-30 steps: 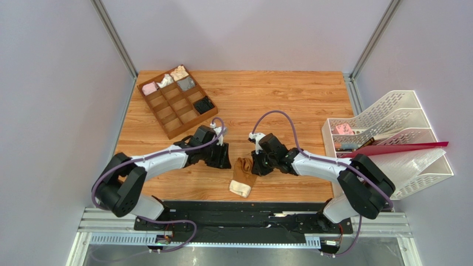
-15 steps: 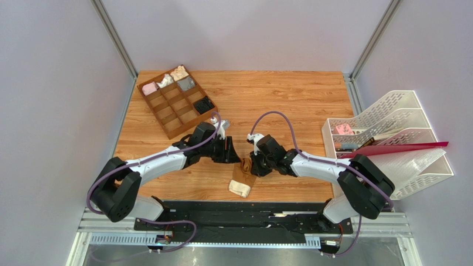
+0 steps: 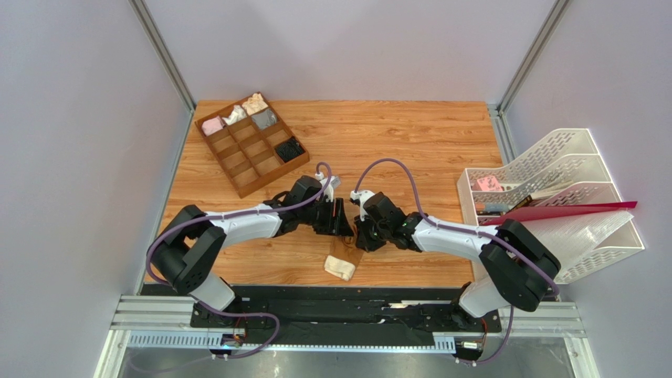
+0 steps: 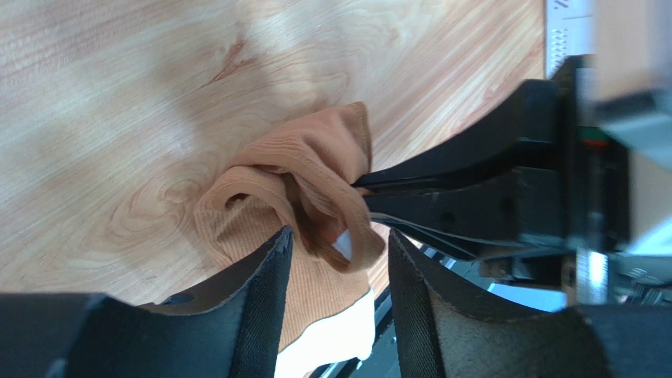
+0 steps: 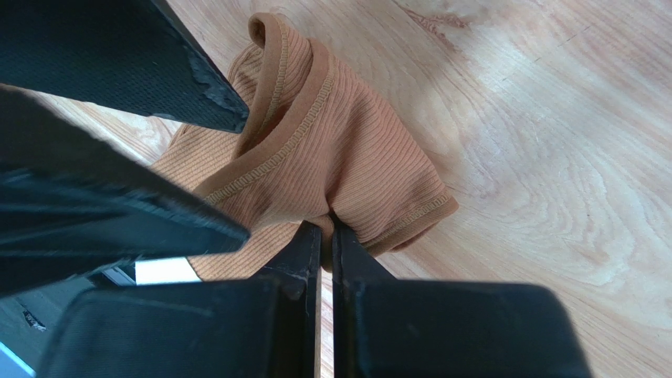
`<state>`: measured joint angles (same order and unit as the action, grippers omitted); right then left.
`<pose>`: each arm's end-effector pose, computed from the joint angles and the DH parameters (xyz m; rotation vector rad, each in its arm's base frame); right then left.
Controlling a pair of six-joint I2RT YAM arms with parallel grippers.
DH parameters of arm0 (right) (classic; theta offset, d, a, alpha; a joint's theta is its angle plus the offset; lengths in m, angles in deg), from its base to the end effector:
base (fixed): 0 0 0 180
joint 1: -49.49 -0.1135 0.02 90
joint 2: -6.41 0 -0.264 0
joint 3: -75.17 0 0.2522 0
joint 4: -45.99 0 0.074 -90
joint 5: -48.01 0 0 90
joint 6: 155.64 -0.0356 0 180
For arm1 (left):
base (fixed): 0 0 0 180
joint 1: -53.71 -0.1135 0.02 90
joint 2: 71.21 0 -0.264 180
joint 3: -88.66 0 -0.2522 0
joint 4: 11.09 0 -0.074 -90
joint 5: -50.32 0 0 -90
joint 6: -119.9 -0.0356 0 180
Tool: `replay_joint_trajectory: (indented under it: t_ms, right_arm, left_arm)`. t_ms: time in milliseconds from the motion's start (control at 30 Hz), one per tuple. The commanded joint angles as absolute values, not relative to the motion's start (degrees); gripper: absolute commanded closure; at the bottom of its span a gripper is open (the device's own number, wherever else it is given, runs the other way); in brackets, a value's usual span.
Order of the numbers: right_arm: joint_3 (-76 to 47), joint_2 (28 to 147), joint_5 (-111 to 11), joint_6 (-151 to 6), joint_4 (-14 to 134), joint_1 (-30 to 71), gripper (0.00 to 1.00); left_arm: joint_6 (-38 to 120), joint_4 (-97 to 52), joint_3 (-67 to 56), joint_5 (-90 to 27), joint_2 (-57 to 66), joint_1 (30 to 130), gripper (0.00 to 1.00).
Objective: Roll the underwear
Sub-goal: Roll the underwear to the center of the board.
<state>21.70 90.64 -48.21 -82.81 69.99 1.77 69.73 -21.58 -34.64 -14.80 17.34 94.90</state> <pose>0.1810 0.2048 0.1578 -0.7344 2.5174 0.5670 0.2205 -0.2129 0.1727 0.2771 2.5322 -1.1526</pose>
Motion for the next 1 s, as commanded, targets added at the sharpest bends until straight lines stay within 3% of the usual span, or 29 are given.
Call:
replay_joint_trajectory:
  t_ms: [0, 333, 433, 467, 500, 567, 633, 967]
  right_arm:
    - [20.62, 91.4, -47.36, -83.49, 70.03, 1.06, 1.0]
    - [19.92, 90.53, -47.27, -83.49, 71.08, 0.89, 0.99]
    - [18.87, 89.12, -47.09, -83.31, 73.36, 0.98, 0.9]
    - [17.74, 88.6, -46.92, -83.31, 74.24, 0.89, 0.74]
    - [17.11, 87.55, -46.83, -83.14, 75.03, 0.97, 0.65]
    - [15.19, 85.35, -46.13, -82.61, 77.93, 0.97, 0.5]
    - [13.95, 83.5, -45.43, -82.08, 80.57, 1.06, 0.42]
    - [11.48, 83.84, -53.5, -78.83, 78.65, 10.2, 0.38]
  left_arm:
    - [70.15, -20.1, -33.02, -15.07, 18.52, 95.2, 0.5]
    - [68.49, -22.3, -33.98, -16.57, 21.95, 95.2, 0.86]
    - [67.17, -23.53, -34.68, -18.15, 22.74, 95.2, 0.91]
    - [66.82, -24.23, -34.77, -18.41, 23.09, 95.28, 0.94]
    - [66.03, -24.5, -34.95, -18.85, 23.45, 95.2, 0.96]
    - [64.89, -26.07, -35.21, -19.47, 24.32, 95.2, 0.99]
    - [64.09, -26.43, -35.65, -19.73, 24.94, 95.2, 1.0]
    - [60.49, -25.2, -36.88, -20.61, 25.21, 95.28, 1.0]
